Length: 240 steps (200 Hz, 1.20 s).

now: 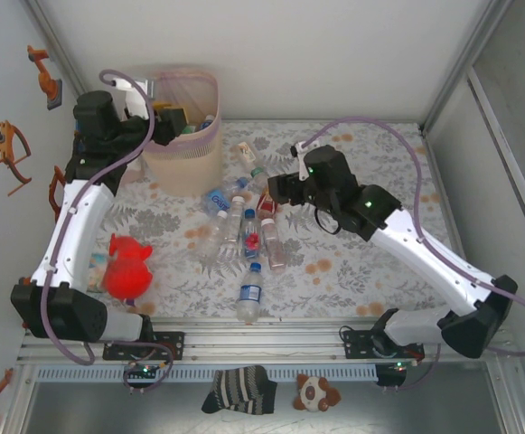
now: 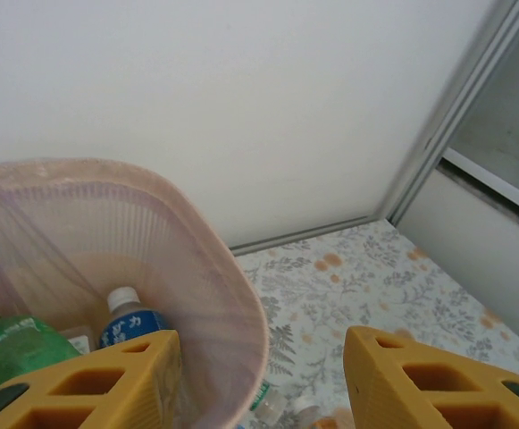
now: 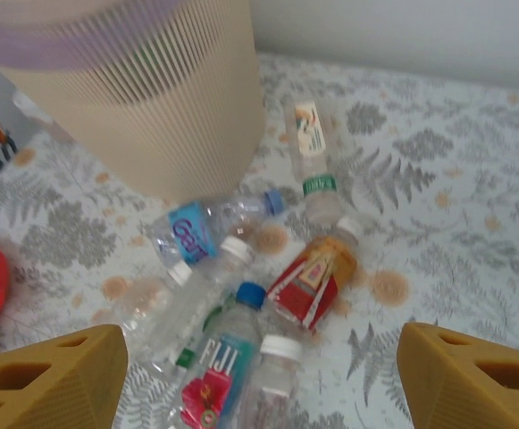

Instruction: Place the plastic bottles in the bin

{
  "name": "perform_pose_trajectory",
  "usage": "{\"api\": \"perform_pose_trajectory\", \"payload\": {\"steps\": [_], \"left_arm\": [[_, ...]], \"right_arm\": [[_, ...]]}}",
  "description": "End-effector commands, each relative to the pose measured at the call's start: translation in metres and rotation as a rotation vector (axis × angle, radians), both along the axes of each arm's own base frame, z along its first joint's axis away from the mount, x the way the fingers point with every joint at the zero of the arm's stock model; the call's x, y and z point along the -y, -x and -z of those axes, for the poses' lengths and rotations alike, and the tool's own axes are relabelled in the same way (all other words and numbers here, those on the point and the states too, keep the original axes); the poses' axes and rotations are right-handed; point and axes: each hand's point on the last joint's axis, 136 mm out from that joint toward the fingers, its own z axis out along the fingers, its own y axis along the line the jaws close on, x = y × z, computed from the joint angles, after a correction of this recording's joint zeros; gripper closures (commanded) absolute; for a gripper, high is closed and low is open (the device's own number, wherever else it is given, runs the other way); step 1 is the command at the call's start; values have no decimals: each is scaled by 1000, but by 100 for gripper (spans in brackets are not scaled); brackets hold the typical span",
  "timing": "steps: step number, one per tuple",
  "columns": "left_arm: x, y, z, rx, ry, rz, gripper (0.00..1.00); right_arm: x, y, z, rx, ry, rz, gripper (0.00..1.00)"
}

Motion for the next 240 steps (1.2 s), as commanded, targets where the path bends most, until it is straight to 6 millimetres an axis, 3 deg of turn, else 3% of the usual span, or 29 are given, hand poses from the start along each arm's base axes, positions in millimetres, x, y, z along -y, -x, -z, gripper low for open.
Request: {"api": "perform_pose_trajectory", "payload": {"steps": [1,39,87,115,185,240], "left_arm": [[11,19,-11,27,26,44,49],[19,36,0,16,27,52,49],[18,43,10,2,33,42,49],[17,44,9,5,21,43,49],[19,41,9,6,16,47,49],[18,40,5,15,11,46,49]], "right_arm": [[4,3,21,-95,19,34,22],[-5,16,75,-236,55,18,24],[-31,53,143,-357,141,-32,23],[-36,71,181,-420,193,-39,23],[-27,91,241,-521,277,-35,25],[-22,85,258,-524,352,1,38]]}}
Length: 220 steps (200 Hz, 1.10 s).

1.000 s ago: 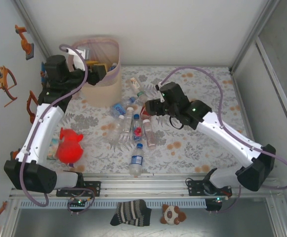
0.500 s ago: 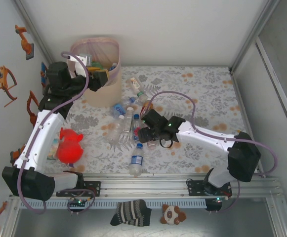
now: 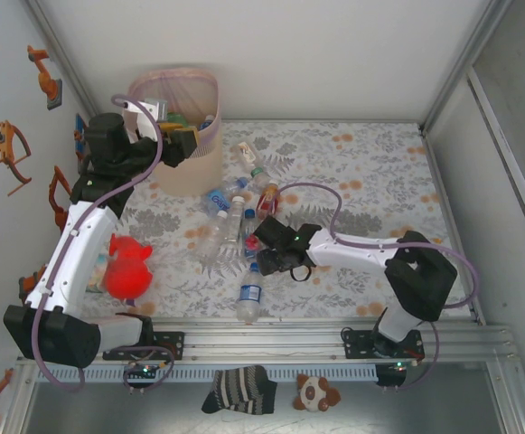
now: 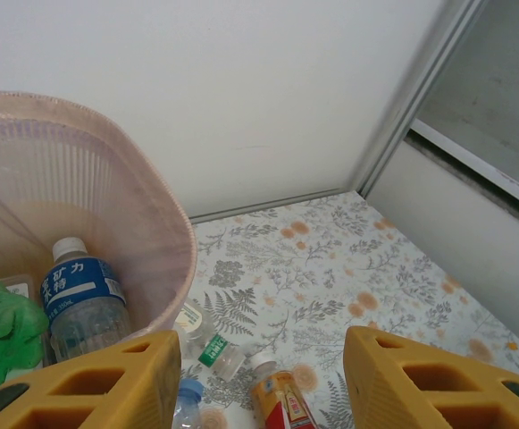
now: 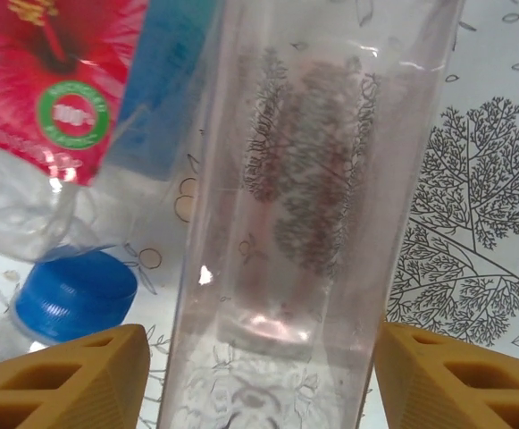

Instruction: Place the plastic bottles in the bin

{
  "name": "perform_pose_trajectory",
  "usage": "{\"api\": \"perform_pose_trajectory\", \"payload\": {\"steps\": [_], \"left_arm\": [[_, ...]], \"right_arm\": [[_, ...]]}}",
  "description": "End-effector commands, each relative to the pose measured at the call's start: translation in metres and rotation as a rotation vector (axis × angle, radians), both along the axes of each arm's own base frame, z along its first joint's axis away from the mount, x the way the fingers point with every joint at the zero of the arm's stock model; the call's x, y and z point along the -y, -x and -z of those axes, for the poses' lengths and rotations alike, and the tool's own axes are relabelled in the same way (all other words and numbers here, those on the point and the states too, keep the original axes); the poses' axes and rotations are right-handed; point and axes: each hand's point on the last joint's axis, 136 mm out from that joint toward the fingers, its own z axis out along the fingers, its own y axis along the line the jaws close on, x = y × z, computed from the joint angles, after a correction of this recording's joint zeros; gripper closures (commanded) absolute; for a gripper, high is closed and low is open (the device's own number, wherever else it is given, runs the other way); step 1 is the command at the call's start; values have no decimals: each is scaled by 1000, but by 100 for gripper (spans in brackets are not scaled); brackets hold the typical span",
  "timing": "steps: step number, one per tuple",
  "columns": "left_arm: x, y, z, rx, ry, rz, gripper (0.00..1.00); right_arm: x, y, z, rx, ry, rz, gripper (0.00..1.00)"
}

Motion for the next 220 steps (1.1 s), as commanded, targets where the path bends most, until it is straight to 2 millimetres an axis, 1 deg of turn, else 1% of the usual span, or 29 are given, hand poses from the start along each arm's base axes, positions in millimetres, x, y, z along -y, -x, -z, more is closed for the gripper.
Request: {"api": "perform_pose_trajectory", "payload": {"steps": [1,23,41,66,87,115,142,164,187,197,220], "left_arm": [[1,3,-18,52,5,10,49],[2,2,-19,53,3,11,49],[2,2,-20,56,2,12,49],[2,1,-21,59,3,14,49],[2,0,-22,57,3,15,49],[4,0,-25,62,5,22,49],[6,0,-28,62,7,35,49],[9,0,-28,55,8,54,49],[14,3,-28,44,6,97,49],[17,6,-28,37,3,118,49],[24,12,-27,25,-3,172,49]], "right_arm": [[-1,-6,1,21,21,19,39],[1,-5,3,16,30,22,44],[4,-5,1,25,31,26,51],[13,-6,-7,50,52,31,57],[25,-4,-18,77,83,22,58],[49,-4,-39,133,144,8,59],[68,-7,-68,224,208,-62,63],[77,-16,-96,348,272,-198,64],[90,-30,-121,500,403,-332,63],[92,-34,-130,558,455,-417,63],[88,-40,-150,707,531,-609,64]]}}
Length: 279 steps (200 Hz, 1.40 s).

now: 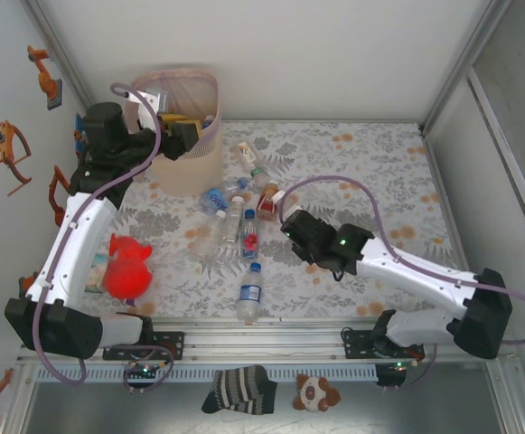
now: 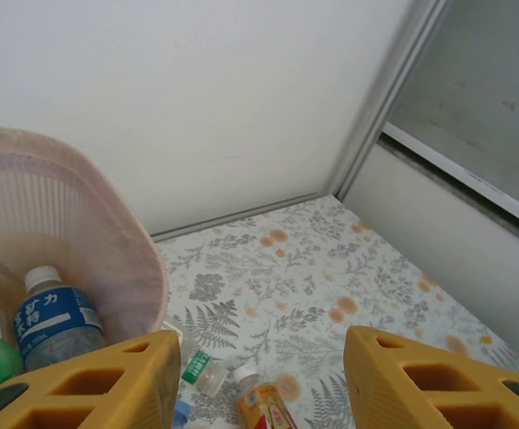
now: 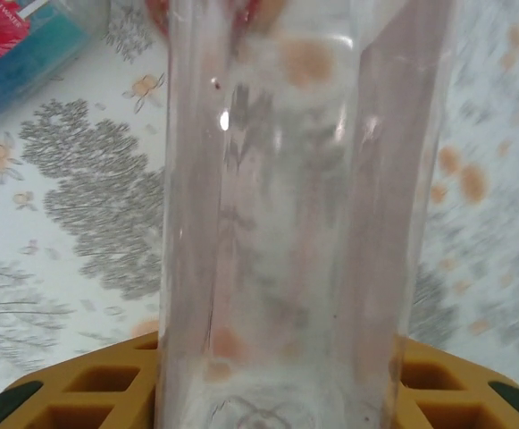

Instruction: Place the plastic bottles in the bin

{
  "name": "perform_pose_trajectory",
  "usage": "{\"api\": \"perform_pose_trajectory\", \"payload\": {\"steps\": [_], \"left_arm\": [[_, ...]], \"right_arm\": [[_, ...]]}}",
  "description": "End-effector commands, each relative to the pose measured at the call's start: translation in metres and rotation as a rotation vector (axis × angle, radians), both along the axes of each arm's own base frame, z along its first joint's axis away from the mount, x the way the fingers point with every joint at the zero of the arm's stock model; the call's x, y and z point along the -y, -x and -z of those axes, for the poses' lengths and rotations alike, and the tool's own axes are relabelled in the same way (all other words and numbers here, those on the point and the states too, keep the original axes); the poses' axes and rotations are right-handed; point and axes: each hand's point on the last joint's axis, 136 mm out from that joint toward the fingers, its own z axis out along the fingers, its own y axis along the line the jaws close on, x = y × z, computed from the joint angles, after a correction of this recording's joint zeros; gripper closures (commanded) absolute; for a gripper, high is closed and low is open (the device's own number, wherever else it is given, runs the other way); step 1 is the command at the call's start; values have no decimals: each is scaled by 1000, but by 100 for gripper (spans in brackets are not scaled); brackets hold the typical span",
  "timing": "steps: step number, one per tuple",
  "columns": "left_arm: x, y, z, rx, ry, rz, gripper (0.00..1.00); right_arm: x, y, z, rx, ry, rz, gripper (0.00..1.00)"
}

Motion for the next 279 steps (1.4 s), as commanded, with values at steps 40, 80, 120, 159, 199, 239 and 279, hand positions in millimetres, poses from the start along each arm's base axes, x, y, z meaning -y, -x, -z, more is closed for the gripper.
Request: {"api": "perform_pose_trajectory", "payload": {"steps": [40,80,120,159,199,239,279], "left_arm": [[30,32,-10,9,-12,228,48],[51,58,-6,16,-48,367,45],[75,83,15,-20,-157,483,39],[96,105,28,-66,-219,589,30],[112,116,53,-86,-362,615,13],[128,125,73,-143,-465,675,5],[142,137,84,-169,-510,757,1]], "right_arm": [[-3,-17,-61,386,403,-513,66],[-13,-21,-89,538,575,-695,67],[-27,-28,-127,721,690,-774,68],[-38,-32,-156,857,779,-813,68],[-45,-31,-170,903,808,-847,69],[-51,-32,-172,919,831,-875,69],[-56,-33,-174,936,849,-896,69]]}}
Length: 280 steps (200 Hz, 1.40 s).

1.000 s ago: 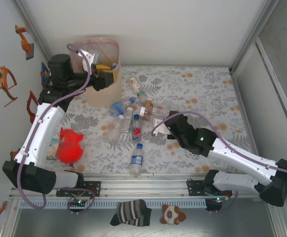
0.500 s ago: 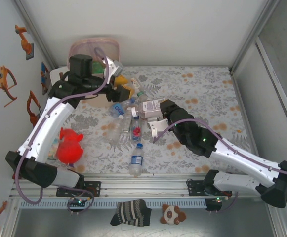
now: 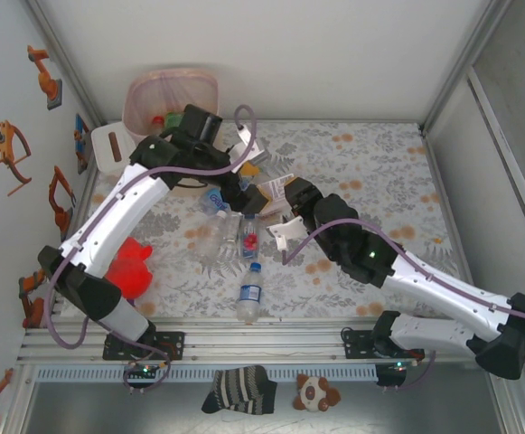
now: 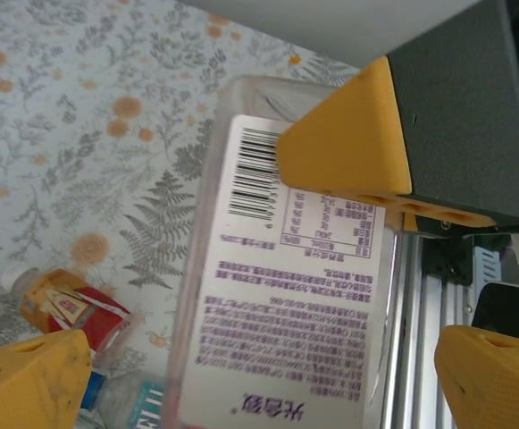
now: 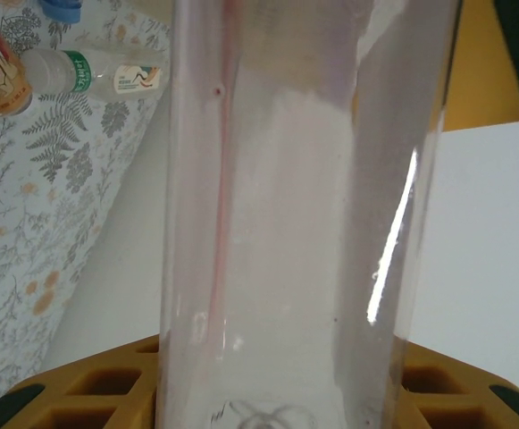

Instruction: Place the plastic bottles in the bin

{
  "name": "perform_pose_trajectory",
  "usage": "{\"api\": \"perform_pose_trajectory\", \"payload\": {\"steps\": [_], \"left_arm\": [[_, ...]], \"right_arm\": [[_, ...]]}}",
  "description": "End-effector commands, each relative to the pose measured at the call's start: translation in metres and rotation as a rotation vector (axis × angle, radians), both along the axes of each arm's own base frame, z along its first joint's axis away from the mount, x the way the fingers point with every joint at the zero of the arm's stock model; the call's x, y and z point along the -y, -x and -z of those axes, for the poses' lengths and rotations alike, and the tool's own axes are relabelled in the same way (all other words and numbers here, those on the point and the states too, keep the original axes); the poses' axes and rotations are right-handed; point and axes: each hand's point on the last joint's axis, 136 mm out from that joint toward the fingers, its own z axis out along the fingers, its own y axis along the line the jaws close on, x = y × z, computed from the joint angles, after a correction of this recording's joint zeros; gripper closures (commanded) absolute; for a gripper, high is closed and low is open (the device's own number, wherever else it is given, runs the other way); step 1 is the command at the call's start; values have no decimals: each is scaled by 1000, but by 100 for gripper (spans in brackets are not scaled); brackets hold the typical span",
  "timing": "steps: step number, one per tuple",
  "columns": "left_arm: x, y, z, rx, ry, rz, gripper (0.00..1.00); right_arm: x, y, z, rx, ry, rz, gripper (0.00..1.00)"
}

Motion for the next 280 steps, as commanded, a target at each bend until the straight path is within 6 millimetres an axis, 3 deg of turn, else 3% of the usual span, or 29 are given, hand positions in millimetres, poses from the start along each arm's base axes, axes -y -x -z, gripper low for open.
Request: {"api": "perform_pose_trajectory", "payload": {"steps": [1,48,82,164,175,195,217,223,225,259,280], "left_arm": [[1,12,4,-7,-45,62,1],[16,23,8,-73,-37,145,1],[21,14,18,-53,-89,138,6],[26,13,15,-48,-105,175,35],[25,11,15,-36,-112,169,36],[21,6,15,-11,-133,147,38],[15,-4,15,12,-152,111,38],[13,-7,15,16,-155,100,38],[12,-8,15,17,-156,96,38],[-4,-34,5,41,-134,-7,39],[-18,-61,-8,84,-96,-113,39]], "right_arm": [[-6,0,-27,71,-12,-27,69],[-12,3,-33,85,-23,-59,69],[-16,8,-32,78,-20,-88,69],[-11,11,-30,63,-15,-81,68],[-9,12,-31,57,-27,-76,63],[-6,14,-34,41,-59,-66,43],[1,15,-35,2,-91,-39,33],[3,16,-35,-8,-97,-30,5],[4,16,-35,-11,-100,-27,2],[14,19,-37,-44,-155,9,1],[20,22,-37,-79,-195,25,2]]}}
